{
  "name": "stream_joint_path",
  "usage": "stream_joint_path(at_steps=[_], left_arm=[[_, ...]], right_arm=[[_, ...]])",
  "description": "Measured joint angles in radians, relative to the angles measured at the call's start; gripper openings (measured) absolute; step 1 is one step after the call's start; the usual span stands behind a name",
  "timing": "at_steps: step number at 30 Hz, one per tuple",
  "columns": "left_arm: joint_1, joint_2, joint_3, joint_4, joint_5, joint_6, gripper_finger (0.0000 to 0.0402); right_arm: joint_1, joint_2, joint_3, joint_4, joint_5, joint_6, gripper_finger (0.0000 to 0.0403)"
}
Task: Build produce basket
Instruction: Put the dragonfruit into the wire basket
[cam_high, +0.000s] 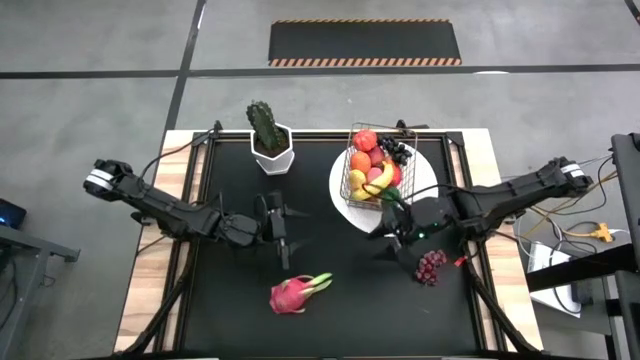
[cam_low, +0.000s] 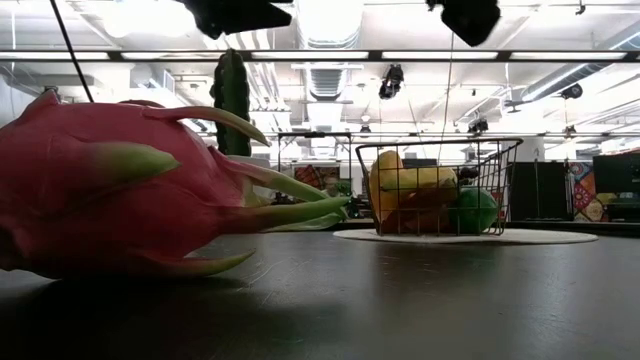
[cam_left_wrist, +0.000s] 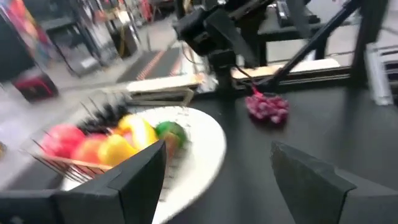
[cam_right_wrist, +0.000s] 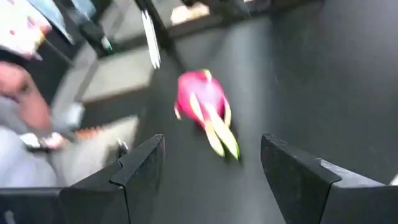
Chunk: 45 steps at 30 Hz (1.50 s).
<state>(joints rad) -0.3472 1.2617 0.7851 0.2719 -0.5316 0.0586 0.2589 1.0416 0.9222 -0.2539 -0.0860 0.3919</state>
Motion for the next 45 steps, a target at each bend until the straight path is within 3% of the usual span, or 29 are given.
stream_joint_path(at_steps=[6, 11, 15, 19, 25, 28, 33, 37, 45], left_arm=[[-0.122, 0.052, 0.072, -0.232, 0.001, -0.285, 0.0267], [-0.180, 0.155, 0.235, -0.517, 0.006, -0.516, 0.0267], [-0.185, 0.253, 0.407, -0.840, 0.097, -0.711, 0.0267], [-0.185, 0.356, 0.540, -1.033, 0.236, -0.812, 0.0267], [-0.184, 0.438, 0.599, -1.093, 0.388, -0.868, 0.0268], [-0.184, 0.433, 0.600, -1.094, 0.391, -0.891, 0.0279], [-0.196, 0.438, 0.597, -1.148, 0.397, -0.916, 0.0332], [-0.215, 0.476, 0.597, -1.150, 0.400, -0.841, 0.0369], [-0.237, 0.543, 0.596, -1.144, 0.409, -0.811, 0.0379]], right_arm=[[0.034, 0.000, 0.000, -0.110, 0.093, -0.107, 0.0249], [0.036, 0.000, 0.000, -0.107, 0.118, -0.240, 0.0249], [0.035, 0.000, 0.000, -0.108, 0.156, -0.335, 0.0249], [0.035, 0.000, 0.000, -0.107, 0.176, -0.384, 0.0249], [0.035, 0.000, -0.001, -0.108, 0.176, -0.404, 0.0249], [0.035, 0.000, -0.002, -0.108, 0.176, -0.403, 0.0249], [0.035, 0.000, -0.002, -0.108, 0.176, -0.391, 0.0249], [0.035, 0.000, -0.002, -0.108, 0.176, -0.378, 0.0249], [0.035, 0.000, -0.005, -0.108, 0.176, -0.375, 0.0249]])
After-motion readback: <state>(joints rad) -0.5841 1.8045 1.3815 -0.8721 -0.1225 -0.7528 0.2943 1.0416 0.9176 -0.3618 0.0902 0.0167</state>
